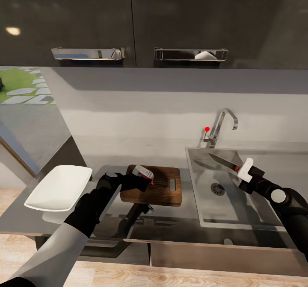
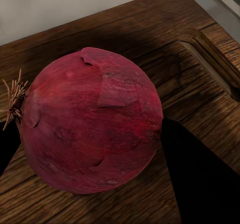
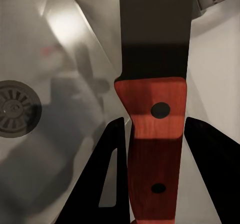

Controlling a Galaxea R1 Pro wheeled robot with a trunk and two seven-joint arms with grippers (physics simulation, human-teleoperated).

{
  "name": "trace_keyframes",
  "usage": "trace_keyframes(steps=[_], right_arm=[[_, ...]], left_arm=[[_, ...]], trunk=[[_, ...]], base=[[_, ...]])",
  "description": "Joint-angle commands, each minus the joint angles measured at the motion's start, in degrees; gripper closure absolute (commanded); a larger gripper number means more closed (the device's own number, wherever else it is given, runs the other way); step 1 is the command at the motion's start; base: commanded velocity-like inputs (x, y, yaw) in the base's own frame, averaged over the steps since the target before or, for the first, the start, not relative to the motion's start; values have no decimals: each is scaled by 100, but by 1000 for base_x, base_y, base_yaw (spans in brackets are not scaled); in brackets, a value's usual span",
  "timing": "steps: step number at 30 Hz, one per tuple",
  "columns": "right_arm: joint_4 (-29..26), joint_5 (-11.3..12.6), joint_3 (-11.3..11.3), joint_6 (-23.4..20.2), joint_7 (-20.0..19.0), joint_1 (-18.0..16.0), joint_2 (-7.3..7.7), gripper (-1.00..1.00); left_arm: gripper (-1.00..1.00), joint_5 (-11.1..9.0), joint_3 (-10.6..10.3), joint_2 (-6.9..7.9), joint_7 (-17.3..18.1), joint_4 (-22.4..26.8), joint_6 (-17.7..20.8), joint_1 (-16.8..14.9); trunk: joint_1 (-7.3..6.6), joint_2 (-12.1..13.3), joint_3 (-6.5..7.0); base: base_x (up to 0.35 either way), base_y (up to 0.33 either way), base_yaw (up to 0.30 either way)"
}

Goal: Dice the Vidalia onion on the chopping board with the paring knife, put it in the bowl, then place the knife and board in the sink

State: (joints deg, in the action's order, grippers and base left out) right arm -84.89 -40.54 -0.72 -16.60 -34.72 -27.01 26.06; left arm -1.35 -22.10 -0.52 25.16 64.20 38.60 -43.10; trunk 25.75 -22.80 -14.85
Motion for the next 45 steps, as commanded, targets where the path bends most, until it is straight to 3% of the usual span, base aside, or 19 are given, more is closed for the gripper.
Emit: trace_keyframes(steps=[1,7,8,40,45], right_arm=[[-10,-33,-8,-27,-26,-6,4,100],[-12,-33,-8,-27,-26,-6,4,100],[-14,-33,-8,-27,-26,-6,4,100],[-4,-91,-8,-27,-35,-6,4,100],[5,-102,-8,-32,-35,-6,3,100]], left_arm=[[100,-4,0,-1,15,5,34,-5],[100,-2,-4,-1,15,6,34,-5],[-100,0,-7,-1,15,6,34,-5],[-100,4,45,-1,12,73,-27,-5],[-100,4,236,-1,7,158,-103,-5]], trunk=[[3,-12,-11],[3,-12,-11],[3,-12,-11],[3,-12,-11],[3,-12,-11]], base=[[0,0,0],[0,0,0],[0,0,0],[0,0,0],[0,0,0]])
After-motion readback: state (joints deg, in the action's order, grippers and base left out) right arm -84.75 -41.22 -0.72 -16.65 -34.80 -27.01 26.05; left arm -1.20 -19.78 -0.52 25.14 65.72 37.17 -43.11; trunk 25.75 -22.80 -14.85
